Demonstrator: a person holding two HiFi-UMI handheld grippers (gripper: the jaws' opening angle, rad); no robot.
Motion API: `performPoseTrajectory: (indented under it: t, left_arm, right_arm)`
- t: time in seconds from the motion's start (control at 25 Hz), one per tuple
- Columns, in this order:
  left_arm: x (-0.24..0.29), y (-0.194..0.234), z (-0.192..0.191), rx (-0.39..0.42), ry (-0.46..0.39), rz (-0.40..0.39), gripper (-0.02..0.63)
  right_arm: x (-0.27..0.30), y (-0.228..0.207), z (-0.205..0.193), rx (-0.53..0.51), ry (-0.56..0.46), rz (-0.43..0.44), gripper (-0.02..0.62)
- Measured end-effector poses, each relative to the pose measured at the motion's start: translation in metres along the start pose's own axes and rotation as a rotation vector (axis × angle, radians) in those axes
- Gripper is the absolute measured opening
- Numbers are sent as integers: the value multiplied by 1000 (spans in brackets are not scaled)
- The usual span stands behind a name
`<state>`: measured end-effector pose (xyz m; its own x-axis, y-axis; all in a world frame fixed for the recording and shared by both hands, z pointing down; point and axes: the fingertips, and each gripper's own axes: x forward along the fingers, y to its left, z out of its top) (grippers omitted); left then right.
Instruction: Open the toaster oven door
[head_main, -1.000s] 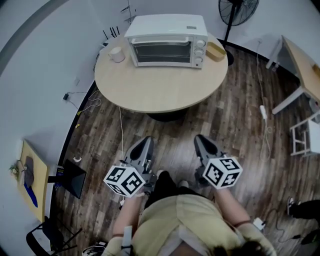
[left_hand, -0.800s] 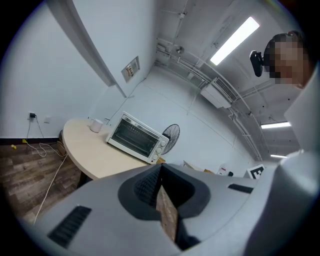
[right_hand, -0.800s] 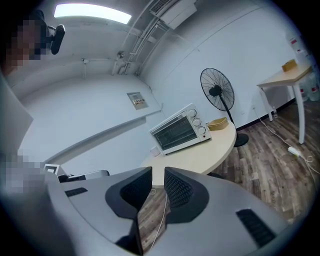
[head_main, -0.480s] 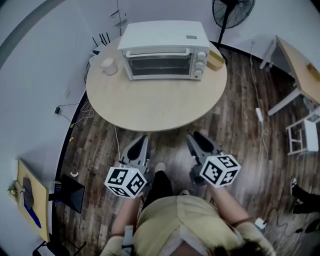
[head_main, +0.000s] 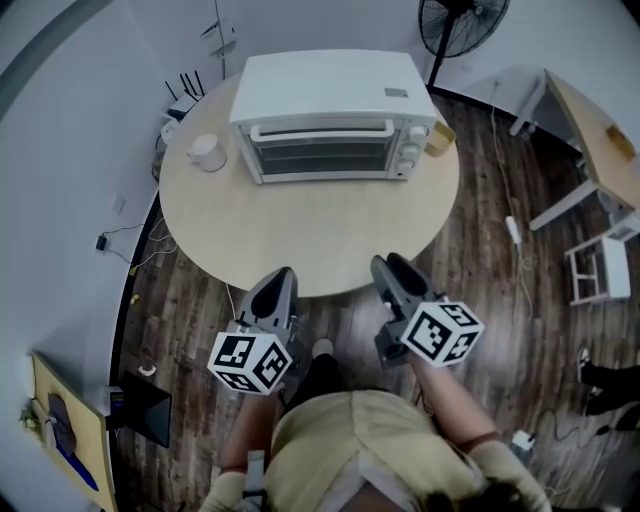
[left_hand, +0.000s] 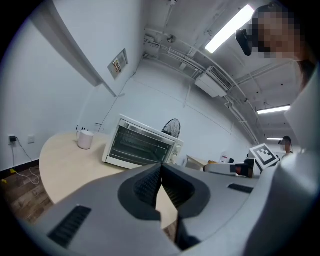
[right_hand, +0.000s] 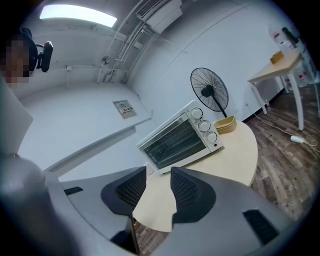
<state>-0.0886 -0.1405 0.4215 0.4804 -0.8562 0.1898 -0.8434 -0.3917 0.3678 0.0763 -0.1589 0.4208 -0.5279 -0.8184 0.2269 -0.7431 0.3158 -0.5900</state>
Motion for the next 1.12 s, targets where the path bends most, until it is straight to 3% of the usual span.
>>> performPoseTrajectory:
  t: [0.56,1.12]
  left_arm:
    - [43,60,37,90,17,-8,2]
    - [71,103,41,84,52,-6,2]
  right_arm:
    - [89,8,52,65,-76,-18,146]
    - [155,2,84,210,-123,-39,147]
